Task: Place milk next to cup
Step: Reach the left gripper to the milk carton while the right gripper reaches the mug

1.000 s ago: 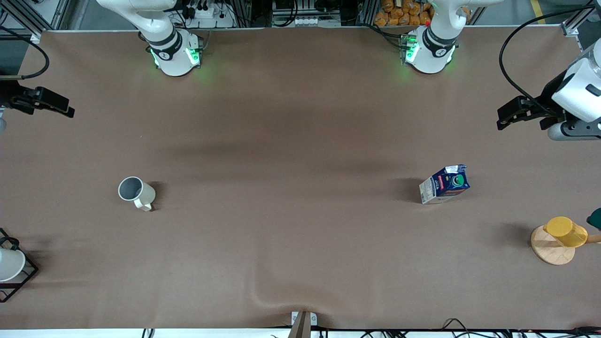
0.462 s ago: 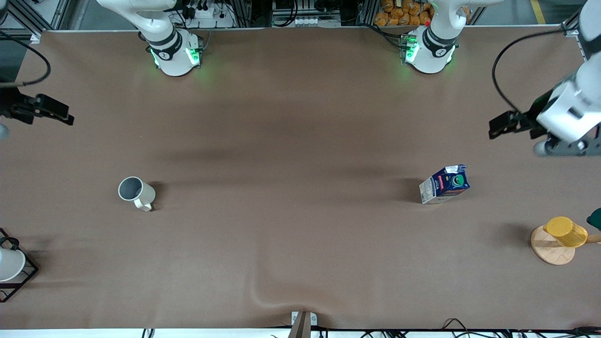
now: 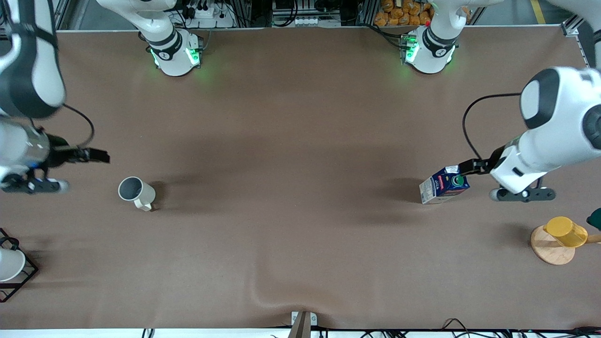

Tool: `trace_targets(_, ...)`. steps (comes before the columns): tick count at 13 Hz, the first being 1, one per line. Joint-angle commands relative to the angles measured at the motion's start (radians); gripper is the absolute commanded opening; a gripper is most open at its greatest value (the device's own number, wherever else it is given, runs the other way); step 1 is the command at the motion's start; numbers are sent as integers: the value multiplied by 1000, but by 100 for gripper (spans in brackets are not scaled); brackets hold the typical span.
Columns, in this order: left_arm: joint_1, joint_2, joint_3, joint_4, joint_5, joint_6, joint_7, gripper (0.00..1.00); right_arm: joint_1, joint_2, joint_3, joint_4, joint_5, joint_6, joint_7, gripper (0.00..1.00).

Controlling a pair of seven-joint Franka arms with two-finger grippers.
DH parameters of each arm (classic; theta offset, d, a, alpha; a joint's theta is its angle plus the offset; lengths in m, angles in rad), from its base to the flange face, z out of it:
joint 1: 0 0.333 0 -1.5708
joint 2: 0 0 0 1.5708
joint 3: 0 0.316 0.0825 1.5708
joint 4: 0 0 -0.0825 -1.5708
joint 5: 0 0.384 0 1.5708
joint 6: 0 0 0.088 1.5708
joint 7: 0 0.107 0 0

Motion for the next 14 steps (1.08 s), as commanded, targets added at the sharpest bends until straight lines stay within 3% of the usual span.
trace_targets(1, 7, -6, -8, -22, 2, 16, -8, 100, -7, 69, 11, 2, 3, 57, -65, 100)
trace_targets(10, 7, 22, -8, -78, -2, 37, -31, 100, -1, 107, 11, -283, 1, 427, -194, 100)
trace_targets(14, 4, 42, -8, -75, -2, 57, -30, 100, 19, 141, 11, -302, -6, 482, -239, 100)
